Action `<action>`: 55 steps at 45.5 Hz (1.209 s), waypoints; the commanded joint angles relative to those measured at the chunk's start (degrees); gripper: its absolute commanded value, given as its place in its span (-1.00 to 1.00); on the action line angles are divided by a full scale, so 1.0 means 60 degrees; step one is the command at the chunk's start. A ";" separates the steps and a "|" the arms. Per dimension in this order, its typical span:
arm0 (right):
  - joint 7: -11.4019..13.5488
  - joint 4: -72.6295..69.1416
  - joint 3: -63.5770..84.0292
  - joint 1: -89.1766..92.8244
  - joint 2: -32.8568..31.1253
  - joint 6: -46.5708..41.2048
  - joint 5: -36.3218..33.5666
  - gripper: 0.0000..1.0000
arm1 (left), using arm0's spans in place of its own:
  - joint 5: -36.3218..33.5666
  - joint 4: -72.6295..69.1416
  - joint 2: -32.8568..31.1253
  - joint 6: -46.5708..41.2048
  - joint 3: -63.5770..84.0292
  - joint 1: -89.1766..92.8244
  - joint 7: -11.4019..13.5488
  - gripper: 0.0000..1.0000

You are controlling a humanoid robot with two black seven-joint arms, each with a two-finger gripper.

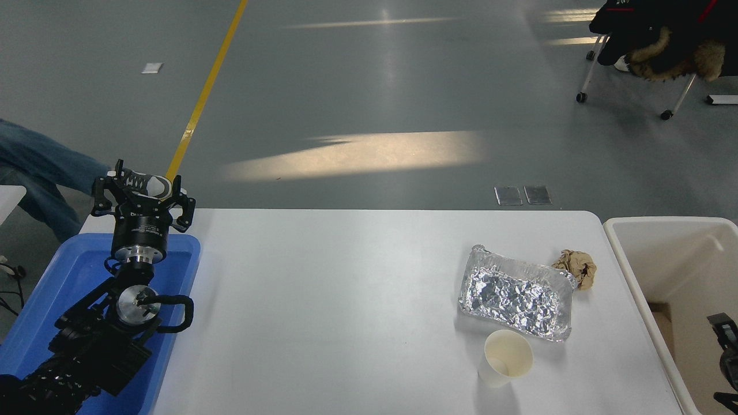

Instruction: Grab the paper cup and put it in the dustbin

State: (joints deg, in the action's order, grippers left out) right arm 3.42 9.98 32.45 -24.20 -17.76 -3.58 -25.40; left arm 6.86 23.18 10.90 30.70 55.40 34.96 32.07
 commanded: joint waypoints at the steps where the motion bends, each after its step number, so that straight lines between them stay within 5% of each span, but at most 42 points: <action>1: 0.0001 0.0021 -0.0164 0.0064 0.0103 0.0098 0.0000 1.00 | -0.0015 0.0004 0.0000 -0.0005 -0.0004 0.0003 -0.0012 0.98; 32: -0.0029 -0.0081 0.0012 -0.0448 -0.0058 -0.0122 0.0044 1.00 | 0.0000 0.0003 0.0000 -0.0020 -0.0004 0.0003 0.0002 0.98; 40: -0.0146 -0.1968 0.0114 -0.1881 -0.0878 -0.0210 0.0804 1.00 | -0.0029 0.0004 0.0000 -0.0049 -0.0019 0.0018 -0.0012 0.98; 46: -0.0102 -0.6257 0.0143 -0.3858 -0.3395 -0.0034 0.2489 1.00 | -0.0029 0.0004 0.0000 -0.0049 -0.0019 0.0018 -0.0012 0.98; 55: -0.0073 -0.9309 0.0743 -0.6042 -0.4892 -0.0092 0.3456 1.00 | -0.0029 0.0004 0.0000 -0.0035 -0.0019 0.0018 -0.0012 0.98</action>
State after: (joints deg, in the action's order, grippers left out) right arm 2.89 -22.41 33.66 -45.08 -34.83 -3.97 -13.25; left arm 6.71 23.20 10.90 30.42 55.31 35.06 32.04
